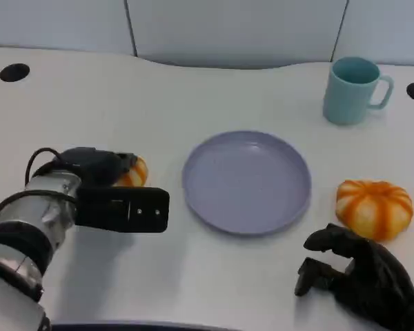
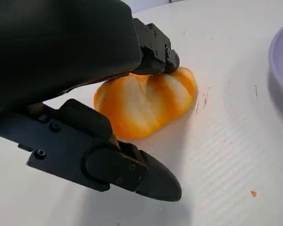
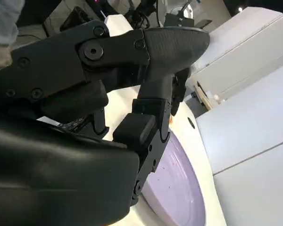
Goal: Grasp the bread from the table and place it into the plate.
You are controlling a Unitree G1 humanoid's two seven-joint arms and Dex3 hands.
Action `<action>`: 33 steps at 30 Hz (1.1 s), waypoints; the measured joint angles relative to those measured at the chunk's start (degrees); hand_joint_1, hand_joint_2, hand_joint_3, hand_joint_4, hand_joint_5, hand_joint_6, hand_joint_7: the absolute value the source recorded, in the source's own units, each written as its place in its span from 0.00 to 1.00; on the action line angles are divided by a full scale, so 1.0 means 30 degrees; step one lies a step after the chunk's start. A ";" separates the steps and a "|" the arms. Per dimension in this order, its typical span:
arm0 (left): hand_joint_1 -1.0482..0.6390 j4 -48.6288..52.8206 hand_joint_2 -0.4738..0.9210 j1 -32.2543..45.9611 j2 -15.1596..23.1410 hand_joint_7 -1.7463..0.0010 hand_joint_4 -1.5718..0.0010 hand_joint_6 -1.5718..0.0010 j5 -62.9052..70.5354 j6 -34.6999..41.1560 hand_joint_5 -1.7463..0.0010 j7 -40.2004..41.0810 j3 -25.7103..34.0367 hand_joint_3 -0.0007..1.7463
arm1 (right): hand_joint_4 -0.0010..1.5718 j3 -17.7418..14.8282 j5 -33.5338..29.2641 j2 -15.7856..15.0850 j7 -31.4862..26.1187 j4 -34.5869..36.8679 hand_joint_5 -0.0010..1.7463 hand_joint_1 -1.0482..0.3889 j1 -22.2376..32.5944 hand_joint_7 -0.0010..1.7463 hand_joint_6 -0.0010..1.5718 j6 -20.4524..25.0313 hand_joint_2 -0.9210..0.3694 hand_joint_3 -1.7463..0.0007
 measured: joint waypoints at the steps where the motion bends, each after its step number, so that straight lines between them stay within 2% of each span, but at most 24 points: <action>1: 0.15 0.0209 0.93 -0.0027 -0.0096 1.00 1.00 0.93 -0.0003 0.0046 0.98 0.0181 -0.0027 0.00 | 0.52 0.0041 0.0005 -0.0005 -0.0057 -0.0246 0.75 0.38 0.0116 0.43 0.55 0.0199 0.00 0.82; 7: 0.18 0.1278 0.92 -0.0196 -0.0650 1.00 1.00 0.95 -0.0026 0.0491 1.00 0.0972 -0.0154 0.00 | 0.51 0.0160 0.0036 -0.0035 -0.0055 -0.0543 0.75 0.37 0.0287 0.43 0.55 0.0471 0.00 0.84; 12: 0.16 0.1712 0.93 -0.0265 -0.0813 1.00 0.99 0.96 -0.0024 0.0686 1.00 0.1324 -0.0207 0.01 | 0.51 0.0215 0.0030 -0.0055 -0.0159 -0.0770 0.76 0.37 0.0386 0.44 0.55 0.0605 0.00 0.84; 16: 0.20 0.1919 0.90 -0.0262 -0.0907 0.96 0.89 0.88 0.0045 0.0706 0.93 0.1789 -0.0463 0.00 | 0.51 0.0281 0.0034 -0.0060 -0.0267 -0.1085 0.76 0.37 0.0564 0.44 0.55 0.0779 0.00 0.84; 17: 0.23 0.1988 0.89 -0.0261 -0.0937 0.90 0.86 0.81 0.0059 0.0722 0.83 0.1991 -0.0528 0.00 | 0.52 0.0276 0.0034 -0.0061 -0.0234 -0.1021 0.75 0.37 0.0547 0.44 0.56 0.0711 0.00 0.84; 18: 0.25 0.2045 0.88 -0.0239 -0.0964 0.67 0.92 0.83 0.0073 0.0736 0.56 0.2276 -0.0569 0.00 | 0.53 0.0272 0.0035 -0.0061 -0.0152 -0.0856 0.74 0.38 0.0507 0.43 0.56 0.0559 0.00 0.83; 20: 0.29 0.2109 0.88 -0.0226 -0.0994 0.34 0.94 0.87 0.0074 0.0774 0.27 0.2867 -0.0586 0.00 | 0.53 0.0256 0.0037 -0.0060 -0.0018 -0.0681 0.73 0.38 0.0453 0.43 0.56 0.0335 0.00 0.83; 22: 0.33 0.2161 0.88 -0.0228 -0.0995 0.17 0.89 0.87 0.0024 0.0849 0.10 0.3315 -0.0565 0.00 | 0.53 0.0249 0.0055 -0.0060 0.0073 -0.0604 0.73 0.38 0.0442 0.43 0.56 0.0235 0.00 0.83; 23: 0.35 0.2180 0.87 -0.0228 -0.0994 0.12 0.86 0.87 -0.0043 0.0854 0.06 0.3506 -0.0506 0.00 | 0.53 0.0251 0.0059 -0.0060 0.0098 -0.0585 0.73 0.38 0.0443 0.43 0.56 0.0220 0.00 0.83; 24: 0.38 0.2192 0.87 -0.0227 -0.0992 0.08 0.75 0.85 -0.0133 0.0804 0.05 0.3694 -0.0403 0.00 | 0.53 0.0248 0.0060 -0.0060 0.0124 -0.0540 0.72 0.38 0.0438 0.43 0.56 0.0181 0.00 0.83; 25: 0.40 0.2207 0.87 -0.0225 -0.0980 0.13 0.66 0.84 -0.0216 0.0725 0.05 0.3850 -0.0313 0.00 | 0.53 0.0246 0.0060 -0.0061 0.0155 -0.0473 0.72 0.38 0.0434 0.43 0.56 0.0118 0.00 0.83; 26: 0.43 0.2229 0.88 -0.0201 -0.0946 0.14 0.56 0.79 -0.0224 0.0578 0.03 0.4175 -0.0299 0.01 | 0.52 0.0250 0.0059 -0.0060 0.0174 -0.0460 0.72 0.38 0.0437 0.43 0.56 0.0076 0.00 0.83; 27: 0.44 0.2240 0.89 -0.0125 -0.0900 0.12 0.52 0.77 -0.0174 0.0390 0.02 0.4693 -0.0351 0.01 | 0.52 0.0258 0.0059 -0.0061 0.0175 -0.0478 0.72 0.38 0.0440 0.42 0.55 0.0071 0.00 0.82; 29: 0.45 0.2254 0.90 0.0133 -0.0818 0.03 0.46 0.72 0.0020 0.0045 0.00 0.5765 -0.0531 0.02 | 0.52 0.0267 0.0059 -0.0062 0.0175 -0.0504 0.72 0.38 0.0446 0.42 0.55 0.0073 0.00 0.82; 30: 0.45 0.2260 0.92 0.0245 -0.0804 0.01 0.45 0.66 0.0062 -0.0081 0.00 0.6265 -0.0582 0.03 | 0.52 0.0268 0.0061 -0.0063 0.0177 -0.0506 0.72 0.38 0.0446 0.42 0.55 0.0074 0.00 0.82; 33: 0.49 0.2289 0.96 0.0454 -0.0743 0.00 0.44 0.61 0.0079 -0.0273 0.00 0.7132 -0.0601 0.05 | 0.52 0.0261 0.0125 -0.0063 0.0165 -0.0622 0.72 0.39 0.0484 0.42 0.55 0.0253 0.00 0.82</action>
